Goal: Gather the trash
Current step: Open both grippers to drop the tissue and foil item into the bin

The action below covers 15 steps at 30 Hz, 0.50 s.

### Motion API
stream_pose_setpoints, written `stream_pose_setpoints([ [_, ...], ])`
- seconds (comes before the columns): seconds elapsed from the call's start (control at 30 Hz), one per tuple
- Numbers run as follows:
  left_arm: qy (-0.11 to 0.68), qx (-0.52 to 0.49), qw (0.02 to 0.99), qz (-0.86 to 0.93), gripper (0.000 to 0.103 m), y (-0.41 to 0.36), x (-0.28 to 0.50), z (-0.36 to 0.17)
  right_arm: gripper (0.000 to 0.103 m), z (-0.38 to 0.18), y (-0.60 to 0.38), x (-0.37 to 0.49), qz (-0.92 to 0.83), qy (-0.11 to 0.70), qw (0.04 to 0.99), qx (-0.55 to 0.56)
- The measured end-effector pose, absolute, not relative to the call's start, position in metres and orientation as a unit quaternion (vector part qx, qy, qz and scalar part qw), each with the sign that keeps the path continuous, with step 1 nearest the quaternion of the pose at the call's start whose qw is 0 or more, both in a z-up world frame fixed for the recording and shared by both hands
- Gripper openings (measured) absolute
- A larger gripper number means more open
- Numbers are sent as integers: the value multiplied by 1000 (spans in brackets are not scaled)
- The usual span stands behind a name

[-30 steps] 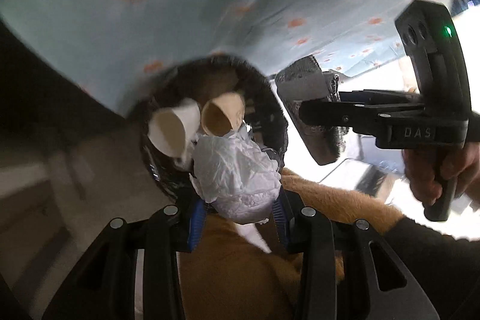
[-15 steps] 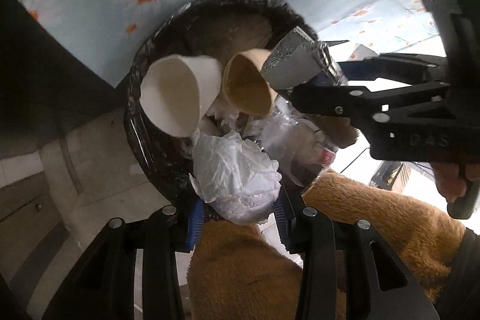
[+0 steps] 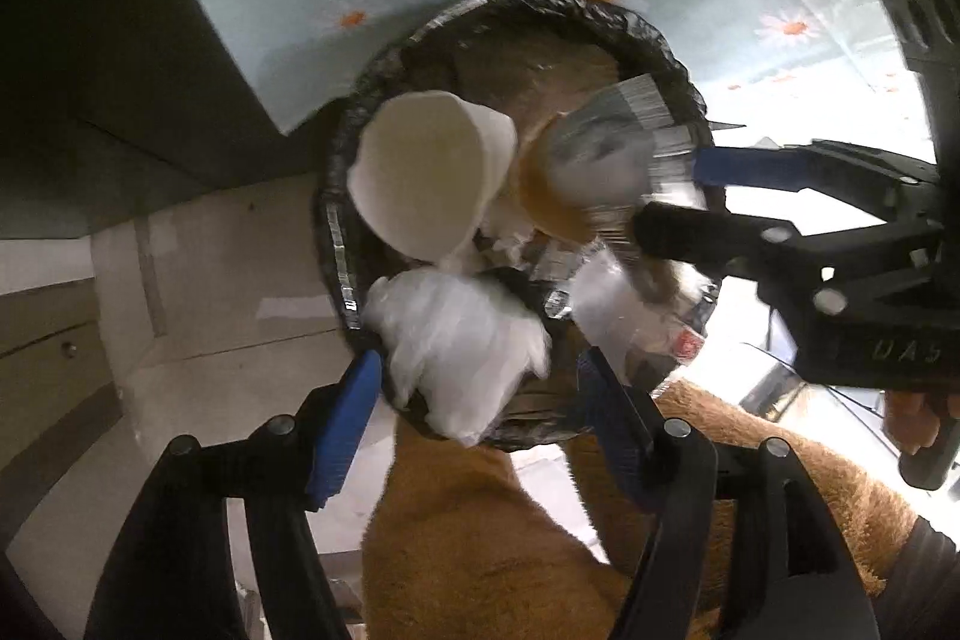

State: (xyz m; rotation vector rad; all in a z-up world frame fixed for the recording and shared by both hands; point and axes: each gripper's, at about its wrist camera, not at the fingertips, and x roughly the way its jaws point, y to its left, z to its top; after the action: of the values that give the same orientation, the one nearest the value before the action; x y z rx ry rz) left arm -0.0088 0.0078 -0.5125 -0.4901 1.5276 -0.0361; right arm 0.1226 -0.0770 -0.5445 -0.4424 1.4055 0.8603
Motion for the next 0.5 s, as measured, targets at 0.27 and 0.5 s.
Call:
stream_pose_setpoints([
  [0.27, 675, -212, 706, -22, 66, 14, -7, -491, 68, -517, -92, 123, 382, 615, 666, -180],
  [0.5, 656, -205, 726, -26, 66, 21, -9, -430, 71, -463, -113, 116, 388, 593, 690, -149],
])
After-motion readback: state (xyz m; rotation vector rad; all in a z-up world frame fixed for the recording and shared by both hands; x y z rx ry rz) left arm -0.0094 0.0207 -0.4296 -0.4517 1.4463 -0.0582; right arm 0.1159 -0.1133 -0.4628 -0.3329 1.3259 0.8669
